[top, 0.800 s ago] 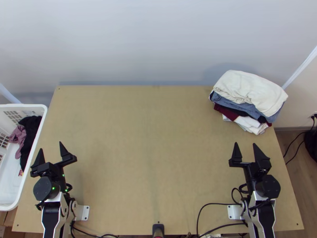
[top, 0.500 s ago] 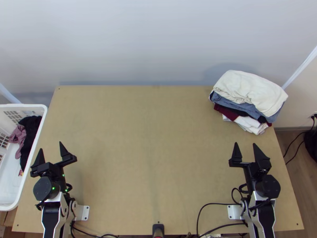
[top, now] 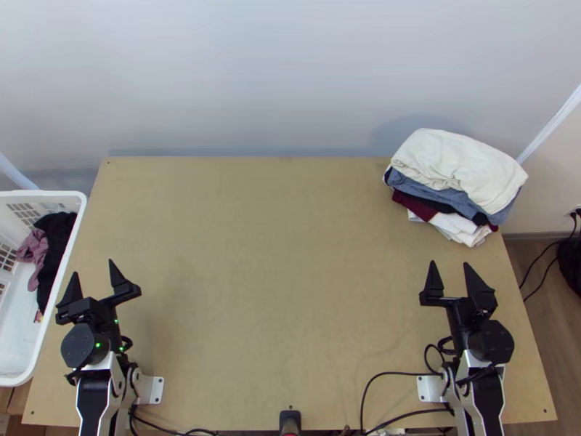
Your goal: Fold the t-shirt
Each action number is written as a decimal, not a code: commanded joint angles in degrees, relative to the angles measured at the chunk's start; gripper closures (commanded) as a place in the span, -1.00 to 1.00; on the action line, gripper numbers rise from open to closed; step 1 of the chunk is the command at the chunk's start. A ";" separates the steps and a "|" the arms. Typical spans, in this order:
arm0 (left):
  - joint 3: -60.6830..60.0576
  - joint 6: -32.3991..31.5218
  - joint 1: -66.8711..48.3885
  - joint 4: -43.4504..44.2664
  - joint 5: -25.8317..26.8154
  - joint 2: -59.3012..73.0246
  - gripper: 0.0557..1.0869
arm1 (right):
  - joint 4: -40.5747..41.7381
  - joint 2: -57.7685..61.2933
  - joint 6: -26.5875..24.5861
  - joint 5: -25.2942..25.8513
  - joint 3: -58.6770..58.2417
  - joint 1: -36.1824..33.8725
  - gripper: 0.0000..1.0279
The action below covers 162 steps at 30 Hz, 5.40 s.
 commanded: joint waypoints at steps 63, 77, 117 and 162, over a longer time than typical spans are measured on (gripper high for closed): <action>54.25 -6.39 40.75 -24.07 22.28 50.00 -0.92 | -1.24 -0.38 -0.52 0.32 -0.27 -0.27 -0.91; 79.12 -12.01 51.65 -47.80 34.14 86.30 -0.92 | -1.24 -0.38 -0.52 0.32 -0.27 -0.27 -0.91; 117.88 -4.72 55.70 -54.48 35.02 147.91 -0.71 | -1.24 -0.38 -0.52 0.32 -0.18 -0.27 -0.91; 121.14 -13.33 56.40 -49.21 40.38 118.82 0.92 | -1.24 -0.38 -0.52 0.32 -0.27 -0.27 -0.91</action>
